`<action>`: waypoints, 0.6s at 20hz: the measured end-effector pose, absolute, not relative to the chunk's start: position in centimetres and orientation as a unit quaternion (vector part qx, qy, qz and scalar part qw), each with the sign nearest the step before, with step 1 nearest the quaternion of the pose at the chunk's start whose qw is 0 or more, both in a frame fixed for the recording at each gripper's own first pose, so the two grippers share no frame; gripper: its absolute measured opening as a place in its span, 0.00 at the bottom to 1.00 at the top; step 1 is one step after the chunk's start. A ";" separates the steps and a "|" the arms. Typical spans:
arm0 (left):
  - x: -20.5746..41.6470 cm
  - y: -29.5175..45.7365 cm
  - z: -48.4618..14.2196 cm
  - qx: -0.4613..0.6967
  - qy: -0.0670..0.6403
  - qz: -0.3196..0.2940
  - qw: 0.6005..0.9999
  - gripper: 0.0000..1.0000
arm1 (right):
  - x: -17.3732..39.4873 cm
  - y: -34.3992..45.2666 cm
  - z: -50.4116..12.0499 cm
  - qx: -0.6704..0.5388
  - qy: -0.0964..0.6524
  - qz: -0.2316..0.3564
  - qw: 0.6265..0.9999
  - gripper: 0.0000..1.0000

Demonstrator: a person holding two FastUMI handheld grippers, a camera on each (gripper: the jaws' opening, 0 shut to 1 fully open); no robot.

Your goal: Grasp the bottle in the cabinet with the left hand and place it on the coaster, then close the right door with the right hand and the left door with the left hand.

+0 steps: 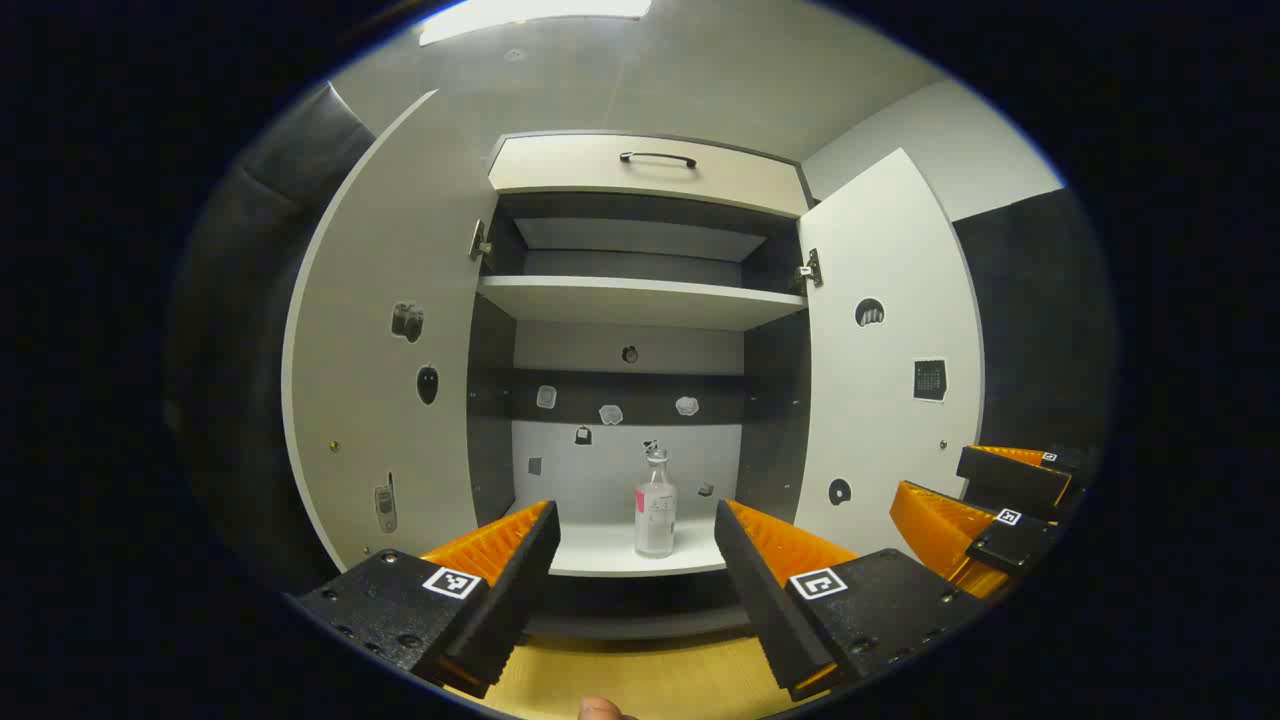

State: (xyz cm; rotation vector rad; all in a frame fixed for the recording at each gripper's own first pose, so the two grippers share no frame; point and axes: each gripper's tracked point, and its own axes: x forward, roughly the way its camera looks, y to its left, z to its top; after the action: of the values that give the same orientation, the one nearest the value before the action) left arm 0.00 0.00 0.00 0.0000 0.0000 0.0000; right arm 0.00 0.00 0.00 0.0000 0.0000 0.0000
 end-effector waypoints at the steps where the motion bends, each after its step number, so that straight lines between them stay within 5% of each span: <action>1: -0.1 0.0 0.0 0.000 -0.001 0.000 1.000 0.96 | -0.1 0.0 -0.1 -0.002 0.001 0.000 1.000 0.96; 12: -0.6 -0.3 0.0 0.005 0.001 -0.005 1.000 0.96 | -1.0 -0.4 0.1 -0.002 -0.002 -0.005 1.000 0.94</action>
State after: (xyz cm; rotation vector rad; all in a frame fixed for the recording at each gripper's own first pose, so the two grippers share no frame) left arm -0.58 -0.31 0.00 0.0091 0.0021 -0.0101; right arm -0.97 -0.39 0.14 -0.0046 -0.0033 -0.0092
